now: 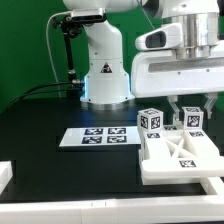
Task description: Assemble chair
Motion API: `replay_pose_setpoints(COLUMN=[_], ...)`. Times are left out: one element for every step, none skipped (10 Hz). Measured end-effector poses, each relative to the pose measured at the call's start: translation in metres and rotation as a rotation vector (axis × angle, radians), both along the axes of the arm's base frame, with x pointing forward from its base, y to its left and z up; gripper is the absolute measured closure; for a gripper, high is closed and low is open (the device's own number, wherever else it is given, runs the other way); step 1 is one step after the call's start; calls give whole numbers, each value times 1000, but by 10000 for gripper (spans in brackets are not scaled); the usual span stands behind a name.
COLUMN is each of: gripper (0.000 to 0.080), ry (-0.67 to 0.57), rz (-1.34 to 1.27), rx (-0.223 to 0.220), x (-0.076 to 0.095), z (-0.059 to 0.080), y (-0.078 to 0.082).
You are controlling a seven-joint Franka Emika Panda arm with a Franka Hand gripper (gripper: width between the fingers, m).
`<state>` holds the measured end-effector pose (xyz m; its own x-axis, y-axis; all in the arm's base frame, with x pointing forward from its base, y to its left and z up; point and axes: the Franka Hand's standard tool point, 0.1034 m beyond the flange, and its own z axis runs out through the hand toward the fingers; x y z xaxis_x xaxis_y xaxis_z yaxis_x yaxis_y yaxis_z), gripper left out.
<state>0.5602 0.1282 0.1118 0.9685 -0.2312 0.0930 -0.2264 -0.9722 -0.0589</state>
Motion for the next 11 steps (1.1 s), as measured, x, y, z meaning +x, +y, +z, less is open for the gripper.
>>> replay_pose_setpoints(gripper=[517,517,517,517,517,517,515,515,515,515,515], ry=[-5,-15,-28,-27,-24,-21,-12,2,6,16,27], rz=[-94,-155,-252,-315,-399,-473,-561,-680,-726,-832,-951], rx=[11,20,34,44,58,73,93,113,120,142,163], x=[0,1,2,2,2,2,2,1,0,0,0], z=[0,0,0,0,0,0,0,0,0,-1,-1], y=[2,1,0,0,0,-3,-3,-3,-3,-3,-3])
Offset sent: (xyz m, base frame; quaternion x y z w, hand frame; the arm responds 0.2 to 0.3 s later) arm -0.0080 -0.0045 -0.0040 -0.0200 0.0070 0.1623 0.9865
